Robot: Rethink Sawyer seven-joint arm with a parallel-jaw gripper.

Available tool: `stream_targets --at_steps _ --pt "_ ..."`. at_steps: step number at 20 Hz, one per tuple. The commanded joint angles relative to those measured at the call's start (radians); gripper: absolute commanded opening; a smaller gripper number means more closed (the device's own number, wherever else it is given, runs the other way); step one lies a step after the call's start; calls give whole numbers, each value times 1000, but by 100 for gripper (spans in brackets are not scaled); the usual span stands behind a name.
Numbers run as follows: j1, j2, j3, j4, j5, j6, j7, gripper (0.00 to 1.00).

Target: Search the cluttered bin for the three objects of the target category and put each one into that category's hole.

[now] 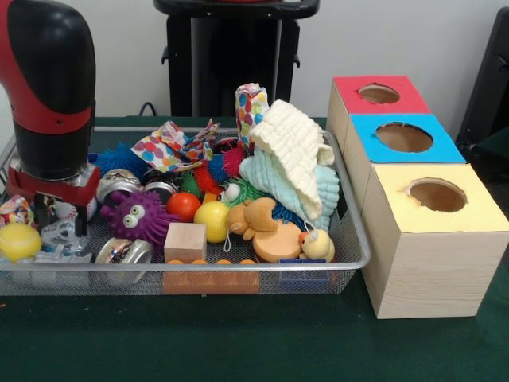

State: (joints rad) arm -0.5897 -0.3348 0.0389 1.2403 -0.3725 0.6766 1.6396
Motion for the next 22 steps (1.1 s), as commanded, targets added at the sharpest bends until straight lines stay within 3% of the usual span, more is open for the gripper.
stream_targets --at_steps 1,14,22 --pt "-11 42 33 90 -63 -59 -18 100" --pt "-15 42 -7 220 -52 -162 85 100" --pt "-7 56 -27 209 -47 -174 65 100"
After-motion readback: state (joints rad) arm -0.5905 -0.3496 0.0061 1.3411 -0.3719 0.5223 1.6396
